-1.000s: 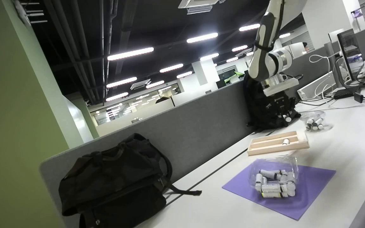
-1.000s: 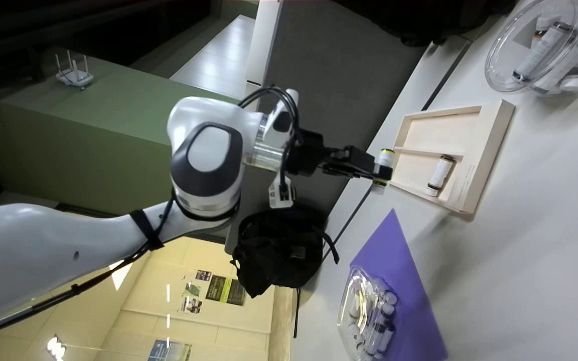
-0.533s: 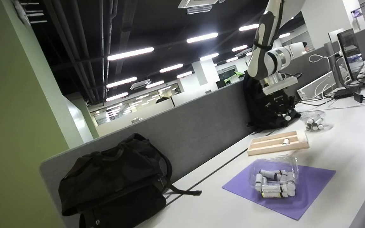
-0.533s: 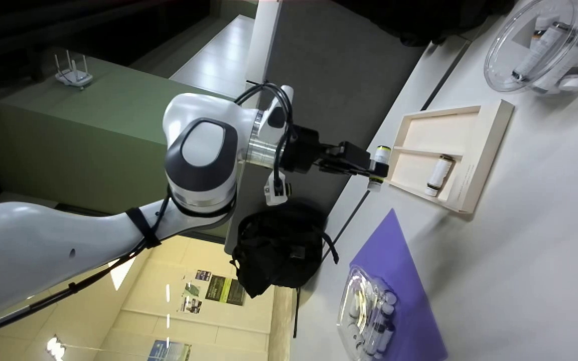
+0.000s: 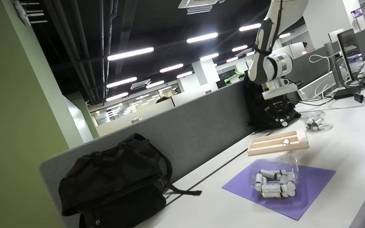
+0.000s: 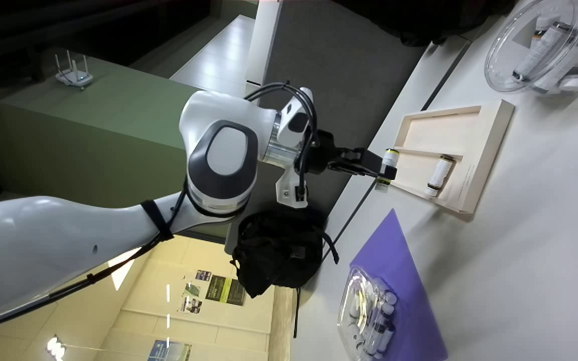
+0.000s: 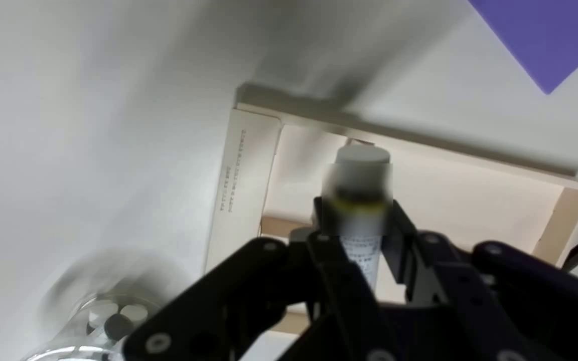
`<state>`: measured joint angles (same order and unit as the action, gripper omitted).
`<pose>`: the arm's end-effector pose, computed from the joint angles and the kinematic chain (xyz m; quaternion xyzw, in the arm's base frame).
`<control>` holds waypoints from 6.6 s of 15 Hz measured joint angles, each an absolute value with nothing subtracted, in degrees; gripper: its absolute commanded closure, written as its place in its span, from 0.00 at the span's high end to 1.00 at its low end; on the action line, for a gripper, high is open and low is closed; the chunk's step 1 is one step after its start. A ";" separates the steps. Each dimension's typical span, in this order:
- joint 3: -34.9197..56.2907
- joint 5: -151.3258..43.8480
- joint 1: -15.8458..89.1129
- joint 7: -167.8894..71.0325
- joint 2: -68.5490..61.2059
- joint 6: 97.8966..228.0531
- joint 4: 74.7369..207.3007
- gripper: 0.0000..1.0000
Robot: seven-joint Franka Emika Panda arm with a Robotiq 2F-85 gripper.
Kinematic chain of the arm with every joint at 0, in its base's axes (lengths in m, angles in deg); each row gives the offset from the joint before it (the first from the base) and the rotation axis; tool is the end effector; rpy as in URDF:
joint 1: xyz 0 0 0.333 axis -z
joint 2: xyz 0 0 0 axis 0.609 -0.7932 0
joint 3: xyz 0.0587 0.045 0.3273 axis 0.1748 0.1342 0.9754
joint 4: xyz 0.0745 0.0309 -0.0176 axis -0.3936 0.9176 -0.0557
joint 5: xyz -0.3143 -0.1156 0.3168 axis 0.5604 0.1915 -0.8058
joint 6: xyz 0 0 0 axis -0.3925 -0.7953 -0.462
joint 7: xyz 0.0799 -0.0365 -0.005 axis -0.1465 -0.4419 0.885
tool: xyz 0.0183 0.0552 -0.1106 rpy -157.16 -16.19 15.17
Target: Pick the bottle from the table and put it on the lower compartment of tray
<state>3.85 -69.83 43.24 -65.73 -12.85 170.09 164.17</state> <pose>0.6313 -0.1859 0.1789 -0.9144 0.4034 -0.0095 0.0321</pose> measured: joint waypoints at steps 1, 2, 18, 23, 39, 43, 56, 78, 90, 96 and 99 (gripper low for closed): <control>4.38 -70.86 43.65 -65.24 -13.65 171.11 164.09 0.11; 4.78 -71.56 43.95 -64.98 -14.36 171.90 164.02 0.11; 5.92 -73.84 47.73 -63.94 -23.89 175.88 160.31 0.11; 6.00 -74.68 48.24 -63.53 -25.83 176.51 158.49 0.11; 6.23 -74.90 48.26 -63.39 -25.94 169.35 156.26 0.11; 5.52 -74.59 47.57 -64.28 -25.93 171.31 156.43 0.11; 2.77 -69.27 43.20 -66.37 -23.56 165.31 158.37 0.11; 6.08 -79.72 47.95 -65.66 -23.32 162.21 157.34 0.11; 6.17 -80.62 48.72 -65.45 -26.37 162.79 154.82 0.11; 6.16 -80.61 48.84 -65.45 -26.50 163.71 154.42 0.11; 6.16 -80.59 48.87 -65.45 -26.60 163.71 154.40 0.66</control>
